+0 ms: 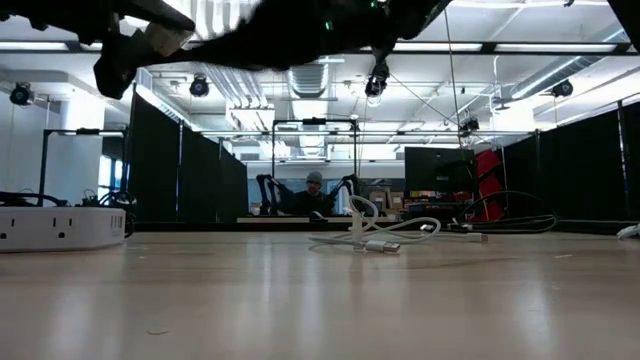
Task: Insert USB
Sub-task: Insert the white charger adapter into the top white outlet extension
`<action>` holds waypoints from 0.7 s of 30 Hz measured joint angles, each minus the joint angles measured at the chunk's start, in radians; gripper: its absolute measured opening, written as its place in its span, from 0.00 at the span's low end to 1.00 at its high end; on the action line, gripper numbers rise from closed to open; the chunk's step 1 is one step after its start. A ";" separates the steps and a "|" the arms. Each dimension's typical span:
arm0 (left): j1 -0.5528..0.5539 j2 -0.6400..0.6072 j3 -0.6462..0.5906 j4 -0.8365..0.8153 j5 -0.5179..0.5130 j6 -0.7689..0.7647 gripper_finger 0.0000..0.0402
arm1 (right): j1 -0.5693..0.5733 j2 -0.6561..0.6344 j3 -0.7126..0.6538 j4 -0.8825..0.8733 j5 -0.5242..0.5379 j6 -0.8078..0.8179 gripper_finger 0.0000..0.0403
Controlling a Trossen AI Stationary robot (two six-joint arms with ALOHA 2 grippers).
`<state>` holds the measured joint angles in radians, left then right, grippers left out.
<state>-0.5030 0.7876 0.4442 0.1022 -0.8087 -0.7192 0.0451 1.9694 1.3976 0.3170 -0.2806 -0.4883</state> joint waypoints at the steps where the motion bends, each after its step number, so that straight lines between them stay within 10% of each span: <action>1: 0.000 0.000 0.000 0.017 -0.022 0.015 0.39 | 0.020 0.011 -0.011 0.088 0.038 0.001 0.47; 7: 0.000 -0.014 0.000 0.128 -0.064 0.124 0.39 | 0.083 0.080 -0.050 0.389 0.289 0.016 0.34; 14: 0.000 -0.017 0.002 0.218 -0.069 0.212 0.39 | 0.081 0.193 -0.022 0.739 0.308 0.179 0.10; 21: 0.000 -0.017 0.002 0.219 -0.092 0.214 0.39 | 0.093 0.280 0.101 0.731 0.316 0.195 0.02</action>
<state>-0.5030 0.7708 0.4461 0.3212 -0.9005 -0.5056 0.1377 2.2494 1.4991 1.0476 0.0353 -0.2934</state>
